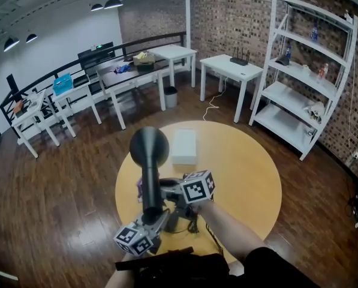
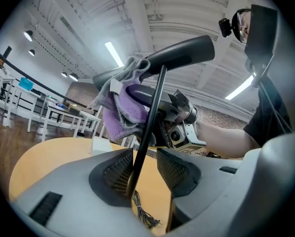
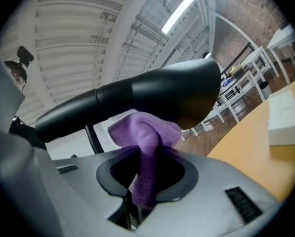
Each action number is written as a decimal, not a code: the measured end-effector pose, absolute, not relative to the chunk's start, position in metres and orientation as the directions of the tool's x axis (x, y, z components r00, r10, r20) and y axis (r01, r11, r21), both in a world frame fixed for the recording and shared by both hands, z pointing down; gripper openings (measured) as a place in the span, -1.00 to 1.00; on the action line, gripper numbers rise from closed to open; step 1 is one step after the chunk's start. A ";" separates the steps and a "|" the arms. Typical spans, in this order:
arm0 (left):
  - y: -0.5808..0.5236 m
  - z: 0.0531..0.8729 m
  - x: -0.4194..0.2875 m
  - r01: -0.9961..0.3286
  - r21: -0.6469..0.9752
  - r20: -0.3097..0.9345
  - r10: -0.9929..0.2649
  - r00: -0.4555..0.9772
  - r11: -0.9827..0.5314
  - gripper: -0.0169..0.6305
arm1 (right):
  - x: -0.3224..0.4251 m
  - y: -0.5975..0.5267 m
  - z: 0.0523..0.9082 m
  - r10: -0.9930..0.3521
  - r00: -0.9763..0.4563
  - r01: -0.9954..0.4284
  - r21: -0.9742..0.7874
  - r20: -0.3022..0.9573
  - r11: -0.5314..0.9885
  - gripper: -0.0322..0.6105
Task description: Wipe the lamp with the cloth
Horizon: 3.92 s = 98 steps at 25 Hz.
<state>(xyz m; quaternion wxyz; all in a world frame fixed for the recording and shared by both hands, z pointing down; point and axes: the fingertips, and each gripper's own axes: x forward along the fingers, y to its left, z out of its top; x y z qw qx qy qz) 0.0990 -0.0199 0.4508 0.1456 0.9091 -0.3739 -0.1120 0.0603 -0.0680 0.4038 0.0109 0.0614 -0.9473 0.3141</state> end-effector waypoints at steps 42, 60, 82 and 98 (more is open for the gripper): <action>-0.018 0.453 0.103 -0.664 0.328 -0.061 -0.717 0.694 -0.672 -0.53 | 0.113 -0.075 0.416 -0.259 -0.920 -0.333 -0.241 0.293 0.912 -0.62; -0.021 0.455 0.103 -0.663 0.330 -0.071 -0.718 0.692 -0.672 -0.53 | 0.070 -0.099 0.420 -0.341 -0.920 -0.392 -0.401 0.195 0.828 -0.63; -0.019 0.447 0.096 -0.671 0.314 -0.084 -0.723 0.685 -0.672 -0.53 | 0.161 -0.117 0.323 -0.493 -0.865 -0.434 -0.350 -0.097 0.830 -0.62; -0.006 0.429 0.092 -0.715 0.268 -0.119 -0.758 0.641 -0.646 -0.53 | 0.172 -0.137 0.378 -0.563 -0.826 -0.509 -0.447 0.014 0.735 -0.62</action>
